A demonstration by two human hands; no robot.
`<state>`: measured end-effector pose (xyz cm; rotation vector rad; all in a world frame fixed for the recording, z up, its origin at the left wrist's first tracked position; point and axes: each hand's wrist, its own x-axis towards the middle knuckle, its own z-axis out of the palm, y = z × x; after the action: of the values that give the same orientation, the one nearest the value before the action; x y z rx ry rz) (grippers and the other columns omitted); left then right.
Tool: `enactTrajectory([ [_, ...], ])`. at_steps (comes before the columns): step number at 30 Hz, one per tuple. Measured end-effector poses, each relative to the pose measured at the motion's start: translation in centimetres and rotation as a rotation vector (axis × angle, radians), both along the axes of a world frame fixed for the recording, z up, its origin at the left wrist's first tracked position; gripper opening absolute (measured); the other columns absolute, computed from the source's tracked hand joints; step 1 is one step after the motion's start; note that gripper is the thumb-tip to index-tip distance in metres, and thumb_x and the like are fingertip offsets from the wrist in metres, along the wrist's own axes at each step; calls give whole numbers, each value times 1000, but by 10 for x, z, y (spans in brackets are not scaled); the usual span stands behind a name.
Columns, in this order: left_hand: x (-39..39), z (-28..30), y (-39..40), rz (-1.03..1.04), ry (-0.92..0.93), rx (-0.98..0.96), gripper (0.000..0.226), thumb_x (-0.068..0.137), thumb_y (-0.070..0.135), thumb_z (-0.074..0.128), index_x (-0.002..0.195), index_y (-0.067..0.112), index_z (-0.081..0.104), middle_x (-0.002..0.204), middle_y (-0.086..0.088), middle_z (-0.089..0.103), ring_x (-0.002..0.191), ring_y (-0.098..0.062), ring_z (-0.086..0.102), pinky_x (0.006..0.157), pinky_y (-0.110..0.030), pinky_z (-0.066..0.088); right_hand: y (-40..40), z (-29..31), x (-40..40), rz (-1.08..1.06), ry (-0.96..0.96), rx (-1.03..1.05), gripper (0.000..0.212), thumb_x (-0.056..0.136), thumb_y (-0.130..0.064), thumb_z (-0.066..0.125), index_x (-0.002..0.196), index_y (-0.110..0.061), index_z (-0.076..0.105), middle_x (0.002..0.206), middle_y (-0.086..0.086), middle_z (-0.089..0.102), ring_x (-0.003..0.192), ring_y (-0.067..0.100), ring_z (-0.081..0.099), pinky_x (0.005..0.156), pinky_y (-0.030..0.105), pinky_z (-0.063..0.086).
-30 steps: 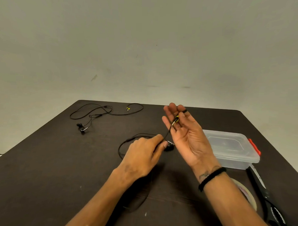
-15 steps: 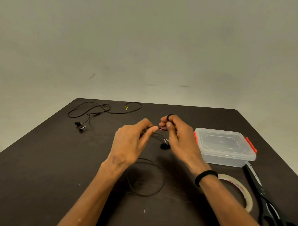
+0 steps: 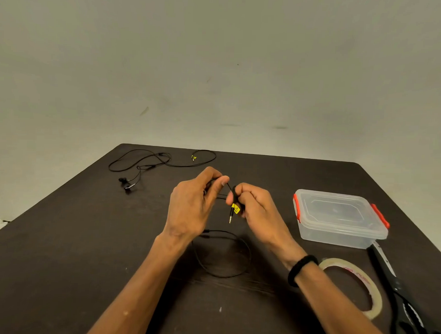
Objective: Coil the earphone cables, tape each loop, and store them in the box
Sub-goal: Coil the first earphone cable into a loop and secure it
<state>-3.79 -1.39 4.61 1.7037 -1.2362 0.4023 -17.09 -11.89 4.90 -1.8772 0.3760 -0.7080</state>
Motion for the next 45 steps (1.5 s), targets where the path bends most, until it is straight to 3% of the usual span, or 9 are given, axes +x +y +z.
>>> enactTrajectory([
  [6, 0, 0, 0, -21, 6, -24, 23, 105, 43, 58, 99, 21, 64, 58, 9, 53, 51, -14, 55, 51, -36, 46, 3, 4, -1, 193, -164, 373, 27, 96, -27, 45, 83, -9, 60, 81, 12, 65, 79, 23, 56, 75, 38, 43],
  [11, 3, -1, -1, -49, 59, -55, 22, 106, 42, 57, 100, 22, 64, 63, 9, 57, 53, -13, 58, 52, -40, 50, 4, 6, 1, 256, -142, 425, 22, 106, -8, 41, 93, -4, 58, 85, 23, 69, 77, 31, 61, 74, 39, 49],
  [16, 2, 0, 0, -93, 155, -75, 24, 106, 43, 56, 98, 22, 65, 64, 2, 61, 56, -20, 62, 56, -46, 53, 6, 10, -1, 384, -111, 568, 25, 105, -5, 35, 98, -3, 59, 72, 17, 60, 67, 23, 57, 65, 33, 47],
  [24, -4, -3, -8, -255, 387, 110, 35, 109, 36, 48, 84, 16, 61, 53, 2, 56, 39, -10, 48, 42, -26, 39, -1, 16, -3, 533, -224, 887, 23, 96, -16, 36, 80, -11, 52, 57, -1, 30, 52, 14, 19, 56, 31, 23],
  [29, -12, -11, -13, -305, 460, 262, 38, 112, 31, 41, 85, 13, 59, 53, 5, 55, 39, -4, 41, 42, -20, 33, -8, 17, -2, 450, -398, 1057, 20, 101, -12, 44, 97, -8, 63, 67, 2, 43, 59, 14, 39, 63, 31, 38],
  [34, -22, -11, -13, -404, 436, 404, 35, 112, 31, 44, 83, 27, 63, 54, 5, 52, 39, -2, 41, 44, -15, 35, -13, 20, -2, 240, -521, 925, 23, 107, -5, 45, 113, -6, 67, 92, 8, 72, 83, 18, 71, 84, 32, 60],
  [37, -26, -12, -13, -399, 256, 439, 31, 109, 36, 49, 90, 28, 72, 53, 8, 49, 47, -4, 44, 52, -23, 37, -16, 18, -3, 118, -569, 750, 22, 108, -3, 45, 117, -2, 65, 105, 14, 76, 103, 27, 75, 101, 39, 58],
  [42, -24, -9, -10, -192, -105, 452, 39, 97, 55, 59, 63, 41, 45, 52, 8, 51, 51, -8, 48, 54, -31, 41, -15, 6, 1, -167, -365, 143, 22, 109, -3, 48, 117, -7, 68, 105, 8, 78, 101, 23, 76, 94, 31, 59],
  [45, -12, -7, -9, -253, 146, 373, 38, 94, 58, 62, 68, 31, 63, 53, 4, 57, 47, -7, 45, 53, -33, 43, -16, -1, -2, -270, -178, -262, 24, 109, -8, 47, 120, -13, 67, 105, -5, 75, 96, 7, 72, 85, 15, 55],
])
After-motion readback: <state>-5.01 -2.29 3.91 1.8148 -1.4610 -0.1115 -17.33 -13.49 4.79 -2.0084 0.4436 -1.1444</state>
